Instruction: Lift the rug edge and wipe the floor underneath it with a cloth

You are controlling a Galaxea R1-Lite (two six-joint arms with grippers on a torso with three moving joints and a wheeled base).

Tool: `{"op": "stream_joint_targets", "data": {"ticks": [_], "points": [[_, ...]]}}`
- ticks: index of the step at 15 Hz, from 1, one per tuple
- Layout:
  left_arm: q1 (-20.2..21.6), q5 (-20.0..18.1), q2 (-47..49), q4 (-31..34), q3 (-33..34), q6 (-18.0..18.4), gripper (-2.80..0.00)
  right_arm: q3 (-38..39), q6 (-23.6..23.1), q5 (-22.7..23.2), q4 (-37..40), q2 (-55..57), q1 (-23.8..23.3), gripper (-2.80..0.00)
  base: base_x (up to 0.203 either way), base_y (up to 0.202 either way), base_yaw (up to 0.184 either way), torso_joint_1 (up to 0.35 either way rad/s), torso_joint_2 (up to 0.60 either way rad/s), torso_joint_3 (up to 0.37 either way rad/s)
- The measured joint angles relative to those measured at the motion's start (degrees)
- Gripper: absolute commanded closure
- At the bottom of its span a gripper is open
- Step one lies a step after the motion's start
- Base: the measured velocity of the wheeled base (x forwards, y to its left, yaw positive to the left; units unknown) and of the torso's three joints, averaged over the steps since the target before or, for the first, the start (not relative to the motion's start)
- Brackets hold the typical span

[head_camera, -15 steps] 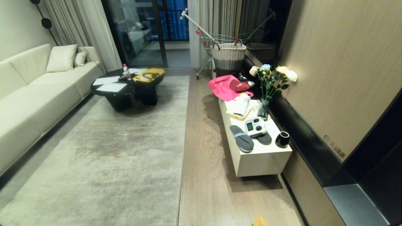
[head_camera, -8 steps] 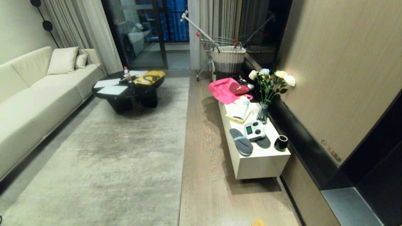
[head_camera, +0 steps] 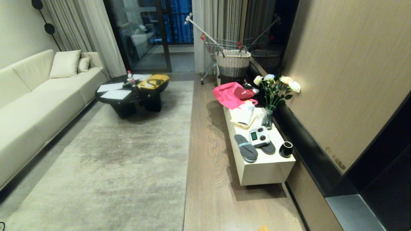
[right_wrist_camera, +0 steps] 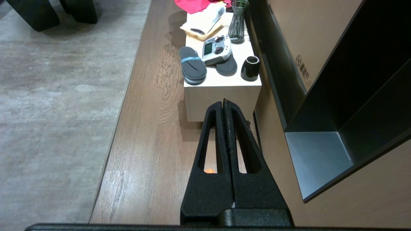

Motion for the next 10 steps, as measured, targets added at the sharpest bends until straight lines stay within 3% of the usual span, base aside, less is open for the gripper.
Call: {"op": "stream_joint_targets", "data": {"ticks": [6, 10], "points": [[0.0, 0.0, 0.0, 0.0, 0.0, 0.0, 0.00, 0.0, 0.0, 0.0, 0.0, 0.0, 0.0, 0.00, 0.000, 0.000, 0.000, 0.118, -0.26, -0.141], [0.0, 0.0, 0.0, 0.0, 0.0, 0.0, 0.00, 0.0, 0.3, 0.1, 0.0, 0.0, 0.0, 0.00, 0.000, 0.000, 0.000, 0.000, 0.00, 0.000]]}}
